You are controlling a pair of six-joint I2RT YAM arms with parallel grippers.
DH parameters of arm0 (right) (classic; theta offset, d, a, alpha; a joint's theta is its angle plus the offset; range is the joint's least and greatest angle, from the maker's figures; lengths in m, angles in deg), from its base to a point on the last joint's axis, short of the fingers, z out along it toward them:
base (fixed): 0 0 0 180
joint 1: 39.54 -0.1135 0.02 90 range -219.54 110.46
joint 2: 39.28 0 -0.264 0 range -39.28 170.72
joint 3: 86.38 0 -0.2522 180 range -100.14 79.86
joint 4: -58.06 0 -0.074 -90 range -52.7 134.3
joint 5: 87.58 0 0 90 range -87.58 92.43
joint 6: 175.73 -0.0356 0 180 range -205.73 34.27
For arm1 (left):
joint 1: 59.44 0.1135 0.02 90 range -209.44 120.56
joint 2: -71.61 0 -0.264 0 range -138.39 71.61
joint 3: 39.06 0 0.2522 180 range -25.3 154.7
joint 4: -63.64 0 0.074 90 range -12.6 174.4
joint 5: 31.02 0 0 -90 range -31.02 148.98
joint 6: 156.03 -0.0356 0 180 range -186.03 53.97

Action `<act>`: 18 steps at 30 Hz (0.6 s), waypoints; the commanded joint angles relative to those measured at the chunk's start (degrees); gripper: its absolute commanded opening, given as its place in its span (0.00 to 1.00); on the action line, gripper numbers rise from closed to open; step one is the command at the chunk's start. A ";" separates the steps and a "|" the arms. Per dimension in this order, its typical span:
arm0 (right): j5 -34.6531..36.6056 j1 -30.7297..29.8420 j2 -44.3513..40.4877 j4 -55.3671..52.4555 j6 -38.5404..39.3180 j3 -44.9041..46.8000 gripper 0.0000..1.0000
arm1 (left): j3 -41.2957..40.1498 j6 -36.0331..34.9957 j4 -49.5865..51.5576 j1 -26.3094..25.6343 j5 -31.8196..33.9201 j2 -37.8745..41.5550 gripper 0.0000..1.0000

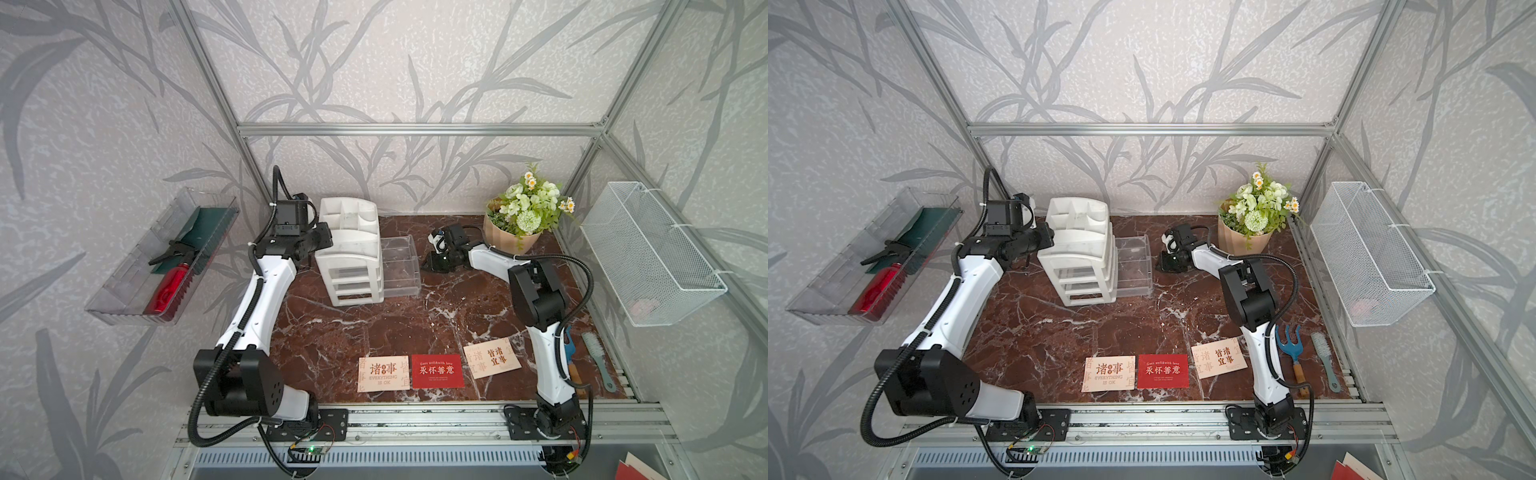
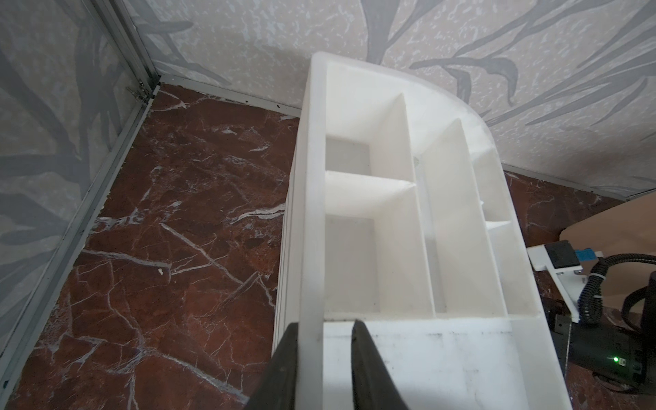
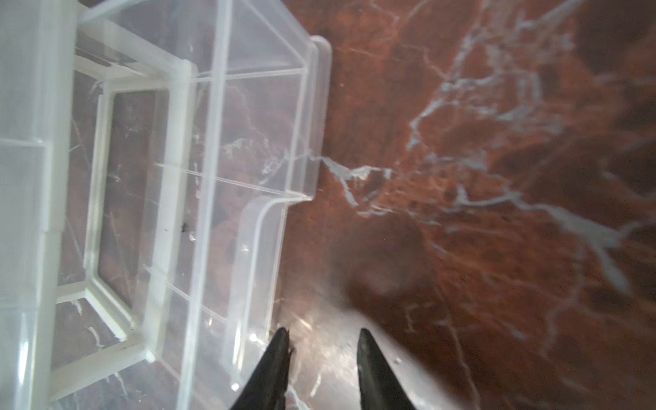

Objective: Take the postcards out of the drawer
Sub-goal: Close the drawer in the storage box.

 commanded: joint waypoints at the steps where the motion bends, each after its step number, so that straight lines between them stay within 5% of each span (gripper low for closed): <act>1: -4.80 -1.36 2.37 2.71 -2.63 -3.19 0.33 | -0.32 1.17 -2.41 -0.04 -3.37 -1.75 0.23; 18: -9.33 -4.53 11.13 1.30 -6.51 -17.34 0.33 | 2.08 3.89 -7.86 -3.86 -10.57 -10.38 0.20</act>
